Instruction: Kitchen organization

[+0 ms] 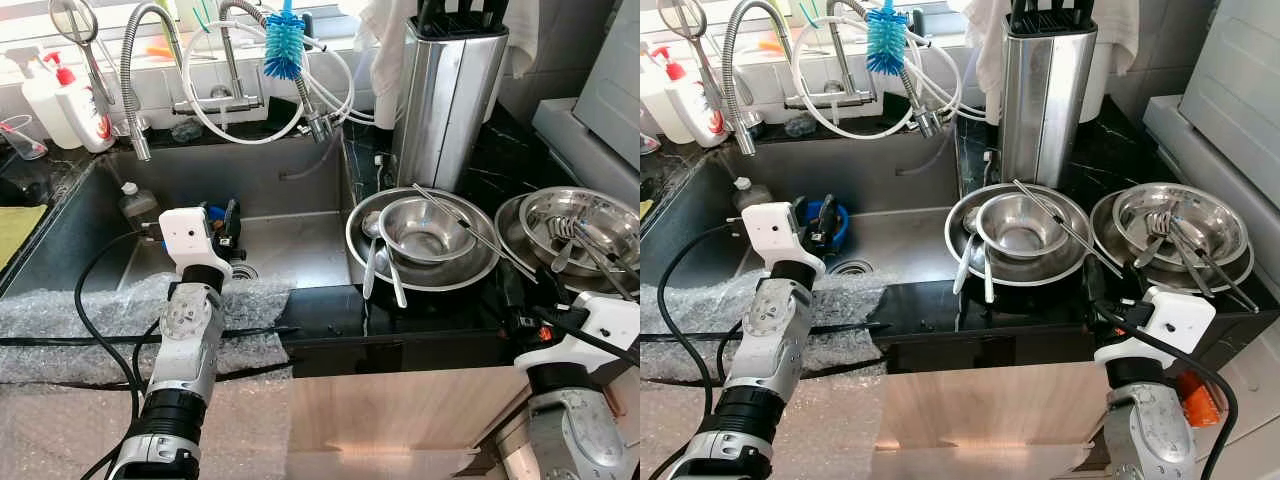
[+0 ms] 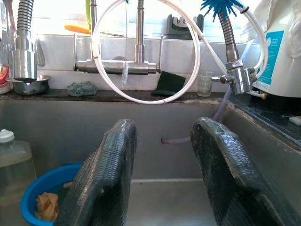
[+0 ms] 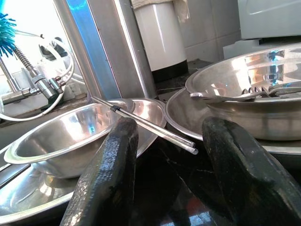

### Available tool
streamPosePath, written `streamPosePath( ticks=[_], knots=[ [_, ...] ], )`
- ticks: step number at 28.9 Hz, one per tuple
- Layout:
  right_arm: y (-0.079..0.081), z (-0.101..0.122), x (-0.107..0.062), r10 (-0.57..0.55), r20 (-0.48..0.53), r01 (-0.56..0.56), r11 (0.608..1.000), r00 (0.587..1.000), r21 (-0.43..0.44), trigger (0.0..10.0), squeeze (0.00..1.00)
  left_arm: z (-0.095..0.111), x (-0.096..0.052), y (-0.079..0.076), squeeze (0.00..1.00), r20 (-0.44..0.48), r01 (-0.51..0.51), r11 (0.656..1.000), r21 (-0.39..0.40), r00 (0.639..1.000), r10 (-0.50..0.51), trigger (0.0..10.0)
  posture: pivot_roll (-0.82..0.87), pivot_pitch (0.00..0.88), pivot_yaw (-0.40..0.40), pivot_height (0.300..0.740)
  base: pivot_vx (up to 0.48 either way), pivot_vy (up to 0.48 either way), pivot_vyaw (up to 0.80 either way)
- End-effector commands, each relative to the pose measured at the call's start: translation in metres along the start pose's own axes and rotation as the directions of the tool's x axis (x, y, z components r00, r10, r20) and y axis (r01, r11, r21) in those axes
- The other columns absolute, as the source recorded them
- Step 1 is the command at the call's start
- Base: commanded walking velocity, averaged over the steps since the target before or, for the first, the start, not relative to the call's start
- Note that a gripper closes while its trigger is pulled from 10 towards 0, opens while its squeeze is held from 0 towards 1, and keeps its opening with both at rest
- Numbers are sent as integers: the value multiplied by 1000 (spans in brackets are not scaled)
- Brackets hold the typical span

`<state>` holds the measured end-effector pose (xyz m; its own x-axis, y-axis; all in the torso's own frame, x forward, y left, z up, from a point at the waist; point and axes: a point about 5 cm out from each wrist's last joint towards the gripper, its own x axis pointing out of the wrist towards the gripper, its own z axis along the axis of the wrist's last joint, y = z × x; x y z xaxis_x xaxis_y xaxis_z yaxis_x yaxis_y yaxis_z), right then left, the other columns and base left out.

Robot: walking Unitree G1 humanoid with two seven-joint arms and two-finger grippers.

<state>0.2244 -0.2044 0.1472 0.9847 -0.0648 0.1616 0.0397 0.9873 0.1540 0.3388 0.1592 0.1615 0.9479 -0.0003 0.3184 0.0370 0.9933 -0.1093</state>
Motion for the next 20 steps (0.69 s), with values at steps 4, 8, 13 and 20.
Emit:
streamPosePath(
  ticks=[4, 8, 13, 20],
  knots=[
    [2, -3, 2, 5, -11, -5, 1000, 1000, 2, 10000, 0, -2, -2, 4, 0, -13, -13, 1000, 6, 1000, 13, 10000, -71, 54, 76, 740, 0, 0, 0],
    [2, -3, 2, 4, -13, -4, 1000, 1000, 1, 4706, 0, -2, -2, 3, 0, -14, -12, 1000, 6, 1000, 13, 10000, -71, 55, 77, 740, 0, 0, 0],
    [3, -3, 3, 6, -12, -6, 1000, 1000, 2, 3922, 0, -2, -2, 4, 0, -16, -13, 1000, 6, 1000, 14, 10000, -71, 54, 76, 740, 0, 0, 0],
    [3, -3, 3, 4, -11, -4, 1000, 1000, 1, 10000, 0, -2, -3, 4, 0, -16, -15, 1000, 6, 1000, 15, 10000, -70, 53, 76, 740, 0, 0, 0]
  ],
)
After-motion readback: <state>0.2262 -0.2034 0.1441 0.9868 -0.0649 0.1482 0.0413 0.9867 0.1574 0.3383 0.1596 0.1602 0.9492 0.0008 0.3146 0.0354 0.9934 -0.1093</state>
